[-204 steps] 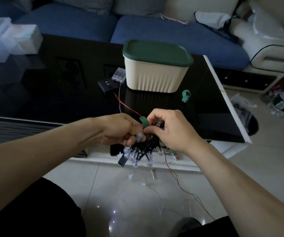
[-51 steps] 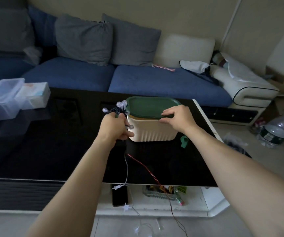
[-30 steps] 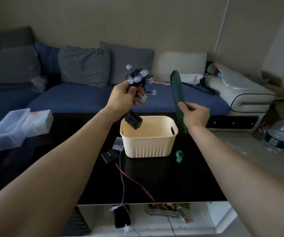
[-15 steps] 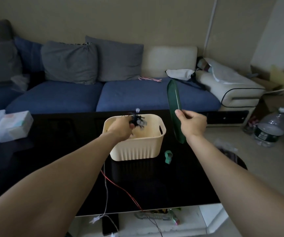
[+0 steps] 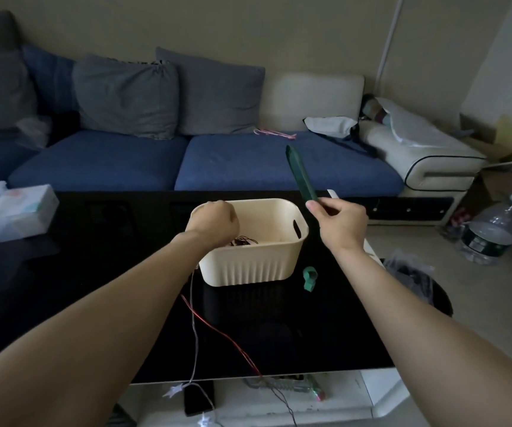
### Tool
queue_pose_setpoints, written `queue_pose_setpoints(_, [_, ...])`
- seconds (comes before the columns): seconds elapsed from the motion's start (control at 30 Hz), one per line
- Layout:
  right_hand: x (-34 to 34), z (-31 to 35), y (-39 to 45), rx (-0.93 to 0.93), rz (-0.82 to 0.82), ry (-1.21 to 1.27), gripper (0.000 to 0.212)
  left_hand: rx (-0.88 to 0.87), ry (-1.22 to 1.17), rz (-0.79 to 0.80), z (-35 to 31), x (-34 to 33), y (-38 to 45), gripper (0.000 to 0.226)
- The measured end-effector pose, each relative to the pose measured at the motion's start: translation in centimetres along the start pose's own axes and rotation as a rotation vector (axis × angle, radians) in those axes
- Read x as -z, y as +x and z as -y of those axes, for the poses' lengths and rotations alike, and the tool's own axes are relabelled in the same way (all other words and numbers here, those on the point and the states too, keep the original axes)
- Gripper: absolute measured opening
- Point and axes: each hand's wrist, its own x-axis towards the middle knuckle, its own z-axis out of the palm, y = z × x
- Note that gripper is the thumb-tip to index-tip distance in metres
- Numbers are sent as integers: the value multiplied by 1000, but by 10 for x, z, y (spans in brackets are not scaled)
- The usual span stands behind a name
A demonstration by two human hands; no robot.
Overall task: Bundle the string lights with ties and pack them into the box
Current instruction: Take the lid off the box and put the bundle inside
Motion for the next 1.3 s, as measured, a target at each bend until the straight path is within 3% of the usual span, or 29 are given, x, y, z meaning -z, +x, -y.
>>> queue_pose_setpoints(0.13, [7,-1,-3,25,-5,-125,31,-60,-175,-273,15,-6,-38,20])
queue_pose_setpoints(0.33, [31,-29,-26,-11,-13,-425,29,-2,-85,-259,28,-30,-80,31])
queue_pose_setpoints(0.53, [45,-61,-46,-190,79,-607,23,9,-326,-105,31,-33,-91,45])
queue_pose_setpoints(0.63, [43,-70,-50,-207,124,-659,28,36,-415,-238,29,-31,-102,53])
queue_pose_setpoints(0.73, [36,-76,-52,-224,138,-644,39,34,-397,-383,31,-33,-118,37])
queue_pose_setpoints(0.9, [23,-78,-59,-248,290,-524,25,-77,-369,-177,36,-38,-136,22])
queue_pose_setpoints(1.0, [28,-73,-73,-219,218,-520,15,-54,-295,-39,42,-41,-148,28])
queue_pose_setpoints(1.07, [35,-79,-81,-272,220,-652,19,-20,-172,90,46,-43,-155,34])
queue_pose_setpoints(1.13, [40,-85,-91,-342,359,-699,24,28,-75,222,49,-43,-162,43])
queue_pose_setpoints(1.23, [40,-79,-111,-359,461,-498,41,61,-35,318,58,-39,-171,53])
queue_pose_setpoints(1.3, [37,-69,-126,-232,359,-403,43,68,-23,351,65,-37,-174,59])
